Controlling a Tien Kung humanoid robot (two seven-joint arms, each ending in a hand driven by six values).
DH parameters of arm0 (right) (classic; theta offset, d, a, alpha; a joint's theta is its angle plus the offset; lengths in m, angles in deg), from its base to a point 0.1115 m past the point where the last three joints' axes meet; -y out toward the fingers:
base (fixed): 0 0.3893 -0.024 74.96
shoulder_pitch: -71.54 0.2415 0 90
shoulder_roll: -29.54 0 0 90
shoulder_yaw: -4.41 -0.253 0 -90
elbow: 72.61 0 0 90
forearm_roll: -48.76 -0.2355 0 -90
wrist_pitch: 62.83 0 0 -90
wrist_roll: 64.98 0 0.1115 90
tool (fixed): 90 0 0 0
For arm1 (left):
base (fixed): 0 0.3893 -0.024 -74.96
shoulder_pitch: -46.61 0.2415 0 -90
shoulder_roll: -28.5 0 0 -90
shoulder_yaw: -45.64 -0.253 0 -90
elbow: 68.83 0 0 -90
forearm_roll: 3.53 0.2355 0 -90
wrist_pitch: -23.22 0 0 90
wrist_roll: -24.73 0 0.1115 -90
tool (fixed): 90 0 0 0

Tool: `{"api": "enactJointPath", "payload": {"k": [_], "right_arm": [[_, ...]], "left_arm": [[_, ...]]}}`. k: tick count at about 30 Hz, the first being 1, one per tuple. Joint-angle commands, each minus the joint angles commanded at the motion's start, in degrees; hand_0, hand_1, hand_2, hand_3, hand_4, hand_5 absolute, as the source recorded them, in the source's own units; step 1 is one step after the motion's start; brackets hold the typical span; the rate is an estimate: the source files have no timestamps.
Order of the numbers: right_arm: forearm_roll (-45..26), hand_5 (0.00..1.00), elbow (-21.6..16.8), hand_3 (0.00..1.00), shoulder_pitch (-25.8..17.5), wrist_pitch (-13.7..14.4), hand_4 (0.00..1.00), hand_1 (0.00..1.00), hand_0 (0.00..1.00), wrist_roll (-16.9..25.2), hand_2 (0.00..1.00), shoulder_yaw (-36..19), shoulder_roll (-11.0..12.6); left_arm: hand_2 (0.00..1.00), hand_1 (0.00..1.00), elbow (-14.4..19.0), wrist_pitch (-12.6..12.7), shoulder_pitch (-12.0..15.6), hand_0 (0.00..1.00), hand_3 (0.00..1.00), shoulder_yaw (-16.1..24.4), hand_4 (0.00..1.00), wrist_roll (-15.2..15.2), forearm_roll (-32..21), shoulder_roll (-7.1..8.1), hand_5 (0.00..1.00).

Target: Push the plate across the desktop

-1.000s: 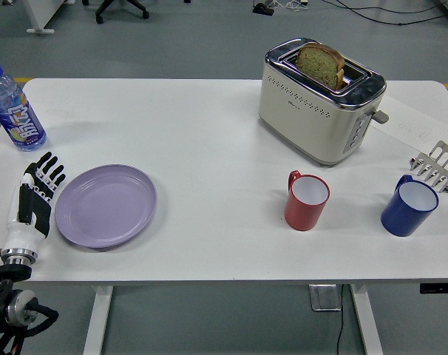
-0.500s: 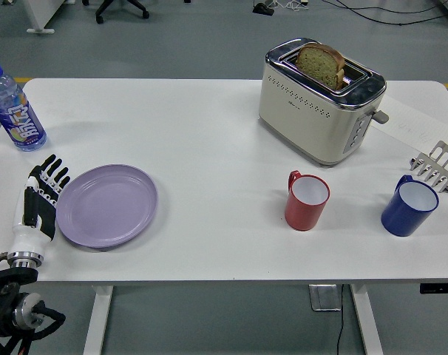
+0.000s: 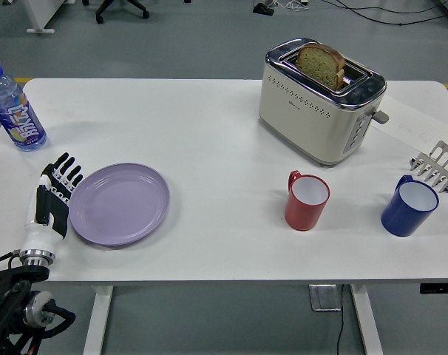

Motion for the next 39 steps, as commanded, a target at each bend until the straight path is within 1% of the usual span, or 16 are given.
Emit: {"api": "enactJointPath", "payload": {"k": [5, 16, 24, 32, 37, 39], "right_arm": [[0.04, 0.355, 0.00, 0.620, 0.00, -0.04, 0.134, 0.544, 0.605, -0.02, 0.641, 0.06, 0.00], [0.24, 0.357, 0.00, 0.620, 0.09, -0.12, 0.135, 0.545, 0.604, -0.07, 0.640, 0.04, 0.00], [0.36, 0.355, 0.00, 0.620, 0.11, -0.18, 0.135, 0.545, 0.605, -0.10, 0.640, 0.13, 0.03], [0.28, 0.355, 0.00, 0.620, 0.07, -0.17, 0.135, 0.545, 0.605, -0.06, 0.639, 0.26, 0.04], [0.35, 0.355, 0.00, 0.620, -0.06, -0.19, 0.135, 0.545, 0.605, -0.06, 0.639, 0.29, 0.05], [0.34, 0.355, 0.00, 0.620, -0.16, -0.19, 0.135, 0.544, 0.605, -0.05, 0.639, 0.33, 0.04]], "left_arm": [[0.915, 0.884, -0.11, 0.70, -0.19, 0.866, 0.870, -1.54, 0.492, 0.60, -1.21, -0.22, 0.998], [0.926, 0.891, -0.52, 1.78, -0.62, 0.871, 0.873, -4.02, 0.491, 1.41, -2.11, -0.76, 0.998], [0.941, 0.900, -0.78, 3.01, -1.43, 0.880, 0.877, -6.92, 0.489, 2.37, -2.89, -1.18, 0.998], [0.949, 0.912, -1.12, 3.52, -1.87, 0.891, 0.887, -8.95, 0.484, 2.85, -3.52, -1.55, 0.998], [0.949, 0.912, -1.36, 4.13, -2.36, 0.891, 0.887, -11.05, 0.484, 3.61, -4.58, -1.71, 0.998], [0.948, 0.910, -1.36, 4.37, -2.53, 0.892, 0.893, -12.00, 0.480, 4.04, -4.93, -2.02, 0.998]]}}
